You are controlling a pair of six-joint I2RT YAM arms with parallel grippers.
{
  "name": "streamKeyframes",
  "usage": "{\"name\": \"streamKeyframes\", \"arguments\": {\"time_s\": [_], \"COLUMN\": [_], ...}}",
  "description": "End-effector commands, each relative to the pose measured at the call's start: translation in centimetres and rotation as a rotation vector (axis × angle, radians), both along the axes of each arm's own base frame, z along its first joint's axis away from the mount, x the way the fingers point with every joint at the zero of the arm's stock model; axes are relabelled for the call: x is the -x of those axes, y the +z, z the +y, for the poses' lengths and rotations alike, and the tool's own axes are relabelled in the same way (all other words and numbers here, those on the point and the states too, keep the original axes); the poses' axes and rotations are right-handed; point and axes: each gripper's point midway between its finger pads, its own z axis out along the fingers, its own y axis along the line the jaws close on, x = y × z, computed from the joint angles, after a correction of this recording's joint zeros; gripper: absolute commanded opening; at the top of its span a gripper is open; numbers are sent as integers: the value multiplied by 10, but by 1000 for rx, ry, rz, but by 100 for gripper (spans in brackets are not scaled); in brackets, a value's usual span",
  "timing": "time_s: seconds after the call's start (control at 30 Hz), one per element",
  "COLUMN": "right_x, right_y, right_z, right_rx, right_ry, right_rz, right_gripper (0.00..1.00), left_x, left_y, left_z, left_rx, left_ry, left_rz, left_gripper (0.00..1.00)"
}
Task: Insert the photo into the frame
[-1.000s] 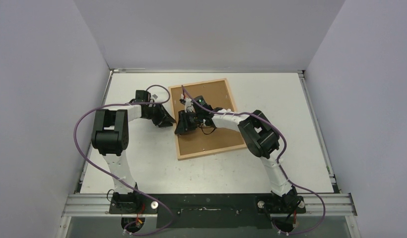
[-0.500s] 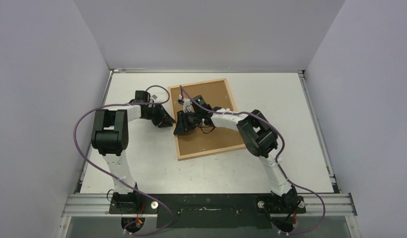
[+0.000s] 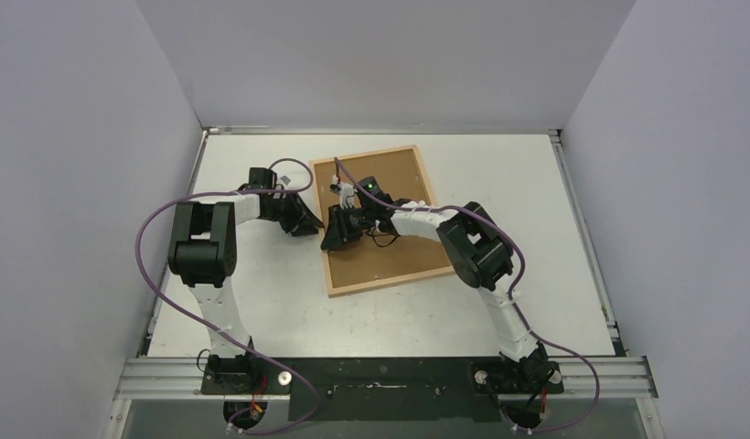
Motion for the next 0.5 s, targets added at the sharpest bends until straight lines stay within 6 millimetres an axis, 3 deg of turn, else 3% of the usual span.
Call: {"name": "streamKeyframes", "arguments": {"time_s": [0.0,0.1,0.17,0.3,0.37,0.47], "right_x": [17,-10,-38,-83,-93,-103], "right_y": [8,31,61,111,121,119], "right_z": [-3,5,5,-14,-30,-57], "right_rx": [-2,-72,-162,-277,-272,-195], "right_ry": [26,-89,-180,-304,-344,-410], "right_rz": [70,105,101,12,-30,-79], "right_gripper": [30,33,36,44,45,45], "left_x": [-6,-6,-6,-9,-12,-15], "left_y": [-2,-1,1,7,12,18], "left_z": [2,2,3,8,10,12], "left_rx": [-6,-6,-6,-4,0,16], "left_ry": [4,5,7,17,22,23], "left_rz": [-19,-18,-20,-32,-43,-53], "left_gripper": [26,26,28,38,41,45]}}
